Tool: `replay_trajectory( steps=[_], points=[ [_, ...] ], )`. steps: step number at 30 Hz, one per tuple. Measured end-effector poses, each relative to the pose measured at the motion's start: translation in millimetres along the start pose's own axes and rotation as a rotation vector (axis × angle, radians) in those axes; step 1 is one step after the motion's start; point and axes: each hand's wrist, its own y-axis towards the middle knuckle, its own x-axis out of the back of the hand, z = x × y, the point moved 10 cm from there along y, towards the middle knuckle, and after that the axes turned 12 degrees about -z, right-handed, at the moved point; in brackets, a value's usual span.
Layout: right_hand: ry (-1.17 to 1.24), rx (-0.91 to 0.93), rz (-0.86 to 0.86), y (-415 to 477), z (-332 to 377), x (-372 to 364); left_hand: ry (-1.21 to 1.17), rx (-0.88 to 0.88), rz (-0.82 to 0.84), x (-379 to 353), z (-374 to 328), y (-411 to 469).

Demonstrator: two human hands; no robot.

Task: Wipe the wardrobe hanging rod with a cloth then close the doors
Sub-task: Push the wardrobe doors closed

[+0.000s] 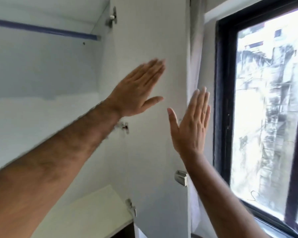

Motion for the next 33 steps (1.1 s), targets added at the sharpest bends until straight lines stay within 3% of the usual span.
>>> replay_trajectory(
  steps=[2,5,9,16,21,26,33],
  points=[
    [0.109,-0.170,0.147,-14.7,-36.2,-13.6,-0.011,-0.138,-0.013,-7.7,-32.4,42.5],
    [0.261,-0.239,0.357,-49.3,-54.9,-31.3,0.038,-0.287,0.100,-33.6,-64.8,77.9],
    [0.461,-0.344,0.405,-63.4,-51.0,-32.3,0.106,-0.361,0.163,-44.2,-66.6,75.8],
    [0.540,0.005,0.377,-78.6,20.6,-4.2,0.023,-0.342,-0.036,27.4,-41.1,36.5],
    [0.708,0.330,0.337,-107.4,110.5,-6.3,0.076,-0.286,-0.028,69.8,-3.4,-23.1],
    [0.739,0.518,0.300,-152.4,197.7,-35.6,0.217,-0.219,0.083,99.4,62.3,-89.2],
    [0.807,0.546,0.337,-215.3,277.9,-108.3,0.514,-0.100,0.358,90.8,163.3,-189.6]
  ],
)
